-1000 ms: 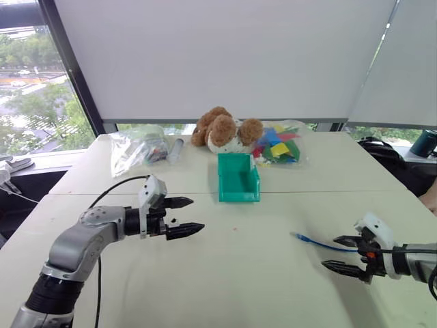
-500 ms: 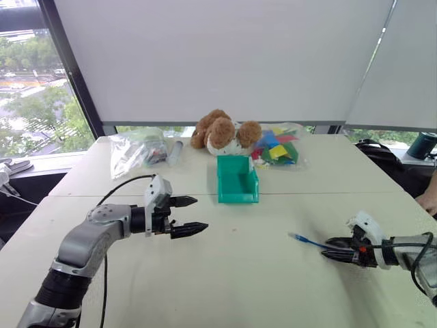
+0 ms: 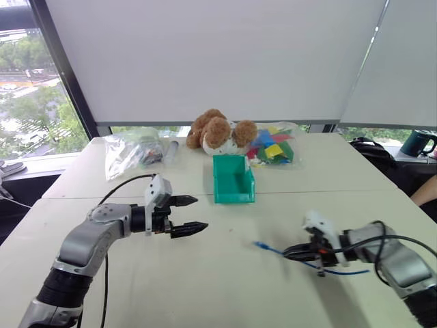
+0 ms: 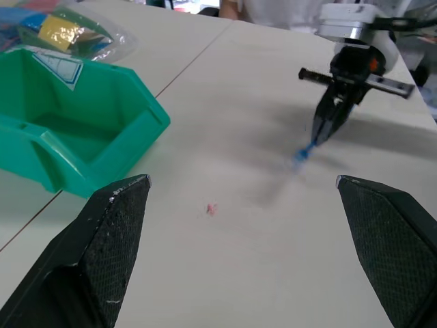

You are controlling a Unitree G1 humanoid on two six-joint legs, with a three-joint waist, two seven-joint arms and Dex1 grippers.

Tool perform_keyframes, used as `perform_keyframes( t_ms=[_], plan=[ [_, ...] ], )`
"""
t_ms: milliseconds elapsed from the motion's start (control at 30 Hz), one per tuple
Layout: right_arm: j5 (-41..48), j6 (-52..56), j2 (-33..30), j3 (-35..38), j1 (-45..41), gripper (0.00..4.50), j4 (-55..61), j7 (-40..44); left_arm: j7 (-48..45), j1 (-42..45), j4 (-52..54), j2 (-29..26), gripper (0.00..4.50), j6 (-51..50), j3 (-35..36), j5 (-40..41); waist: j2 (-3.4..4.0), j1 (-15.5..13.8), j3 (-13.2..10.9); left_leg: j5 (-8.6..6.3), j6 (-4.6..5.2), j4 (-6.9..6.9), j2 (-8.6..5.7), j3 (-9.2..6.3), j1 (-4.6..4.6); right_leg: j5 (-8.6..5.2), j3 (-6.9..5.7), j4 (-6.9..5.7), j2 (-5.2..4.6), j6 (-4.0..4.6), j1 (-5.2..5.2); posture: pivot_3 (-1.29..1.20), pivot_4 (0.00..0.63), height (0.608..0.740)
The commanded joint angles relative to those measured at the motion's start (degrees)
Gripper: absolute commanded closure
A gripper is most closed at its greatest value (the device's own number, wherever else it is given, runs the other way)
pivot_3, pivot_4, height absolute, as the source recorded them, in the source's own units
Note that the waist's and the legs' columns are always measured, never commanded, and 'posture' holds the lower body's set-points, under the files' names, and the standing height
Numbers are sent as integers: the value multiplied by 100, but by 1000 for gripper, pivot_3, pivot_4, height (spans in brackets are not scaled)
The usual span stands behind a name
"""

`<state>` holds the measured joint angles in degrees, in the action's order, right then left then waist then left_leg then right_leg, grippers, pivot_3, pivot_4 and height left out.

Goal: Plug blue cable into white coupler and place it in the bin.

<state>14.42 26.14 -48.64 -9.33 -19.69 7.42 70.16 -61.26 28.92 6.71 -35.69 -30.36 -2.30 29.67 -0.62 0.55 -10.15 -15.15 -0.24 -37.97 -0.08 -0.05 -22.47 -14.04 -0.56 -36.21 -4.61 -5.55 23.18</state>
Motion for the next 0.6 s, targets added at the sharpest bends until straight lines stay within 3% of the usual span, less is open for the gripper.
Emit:
perform_keyframes(
  t_ms=[33,200,467,533,600],
  plan=[
    [-36,342,372,-589,-330,4447,499,-19,-114,127,46,12,0,116,-52,-21,-1,-7,0,0,0,0,-1,0,-1,0,0,1,0,0,0,0,150,740],
    [-623,121,942,-1377,-959,4447,-275,-83,-234,99,84,19,0,125,-150,-47,0,2,0,0,0,-1,-6,0,-4,-1,0,4,-6,2,1,0,150,740],
    [-993,-205,1296,-1644,-1529,4447,-1528,2,-716,-214,60,-196,0,700,-643,-577,-2,20,1,-1,1,0,-6,3,0,-1,1,2,-3,2,1,0,150,740],
    [-989,-216,1321,-1601,-1589,3910,-1599,-4,-881,-238,-52,-237,0,939,-763,-729,-1,17,1,0,1,0,-5,2,0,-1,0,2,0,4,1,0,150,740],
    [-916,-165,1305,-1503,-1630,3100,-1541,-5,-1061,-226,-235,-273,0,1250,-910,-922,-1,16,1,0,1,0,-3,2,1,-10,1,1,-1,20,1,0,150,740]
  ],
)
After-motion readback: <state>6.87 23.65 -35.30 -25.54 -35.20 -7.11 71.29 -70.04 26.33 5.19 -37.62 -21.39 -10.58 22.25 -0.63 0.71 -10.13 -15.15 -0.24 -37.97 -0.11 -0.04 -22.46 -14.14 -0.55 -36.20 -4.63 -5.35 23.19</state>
